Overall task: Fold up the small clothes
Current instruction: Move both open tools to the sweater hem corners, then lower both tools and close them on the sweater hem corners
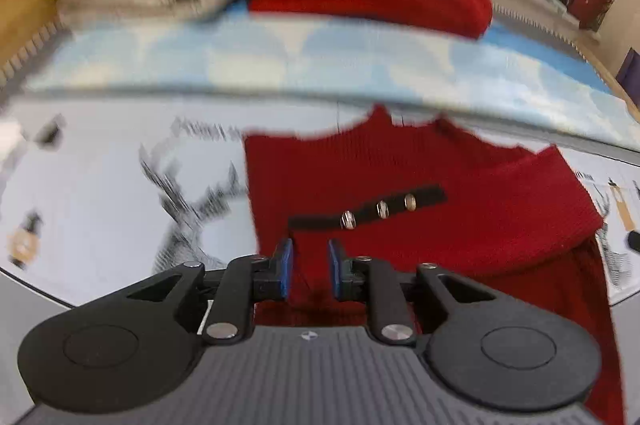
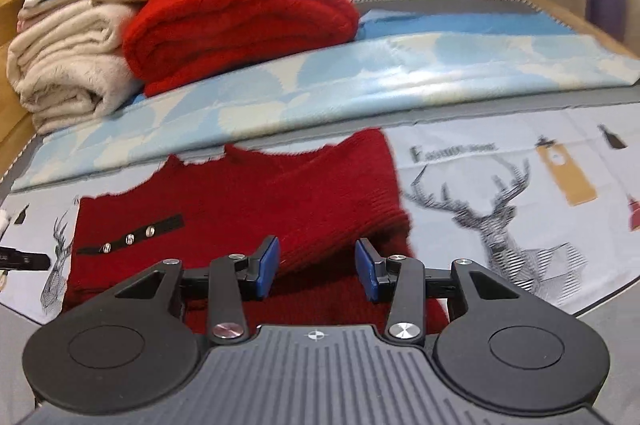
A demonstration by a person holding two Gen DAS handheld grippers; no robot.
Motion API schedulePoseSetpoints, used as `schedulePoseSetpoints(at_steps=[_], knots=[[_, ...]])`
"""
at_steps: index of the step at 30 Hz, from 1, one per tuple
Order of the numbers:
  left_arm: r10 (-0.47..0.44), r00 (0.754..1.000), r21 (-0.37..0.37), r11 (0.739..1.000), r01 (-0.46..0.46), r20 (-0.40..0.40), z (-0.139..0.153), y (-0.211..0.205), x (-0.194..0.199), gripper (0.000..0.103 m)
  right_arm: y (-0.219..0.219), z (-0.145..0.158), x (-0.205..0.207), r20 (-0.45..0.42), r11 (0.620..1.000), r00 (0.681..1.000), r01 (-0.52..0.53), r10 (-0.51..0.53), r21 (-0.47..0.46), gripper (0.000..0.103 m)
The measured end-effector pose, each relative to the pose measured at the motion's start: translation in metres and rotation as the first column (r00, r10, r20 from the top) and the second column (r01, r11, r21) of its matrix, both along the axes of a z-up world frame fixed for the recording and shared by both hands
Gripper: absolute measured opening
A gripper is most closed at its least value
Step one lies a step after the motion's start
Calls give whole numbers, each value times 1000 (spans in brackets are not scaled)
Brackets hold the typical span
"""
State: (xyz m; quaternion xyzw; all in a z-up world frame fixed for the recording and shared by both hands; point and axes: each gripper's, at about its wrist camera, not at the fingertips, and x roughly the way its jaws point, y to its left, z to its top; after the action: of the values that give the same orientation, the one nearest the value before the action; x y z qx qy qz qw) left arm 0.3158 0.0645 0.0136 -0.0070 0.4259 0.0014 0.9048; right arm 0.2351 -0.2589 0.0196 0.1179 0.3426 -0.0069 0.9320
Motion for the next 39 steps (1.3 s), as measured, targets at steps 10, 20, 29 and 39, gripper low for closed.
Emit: schedulePoseSetpoints(at_steps=[10,20,29,39], knots=[[-94,980,60,995,85,175,74,-18,-123,55,-25,84,-99,171,997,982,-75,80,-35,45],[-126,980,124,986,108,151,41,-8,-265,62,-54,68,-213,205,991,976,-54,78,-123,45],[-78,993,103,992,69,94,21,13,-319,61,-82,11,-255,105,998,994,36,-31,-45,44],[42,999,-57,997,-43,-23,-22,47,-311,37,-84,-17,-245,11,999,999,39,-39,1,44]])
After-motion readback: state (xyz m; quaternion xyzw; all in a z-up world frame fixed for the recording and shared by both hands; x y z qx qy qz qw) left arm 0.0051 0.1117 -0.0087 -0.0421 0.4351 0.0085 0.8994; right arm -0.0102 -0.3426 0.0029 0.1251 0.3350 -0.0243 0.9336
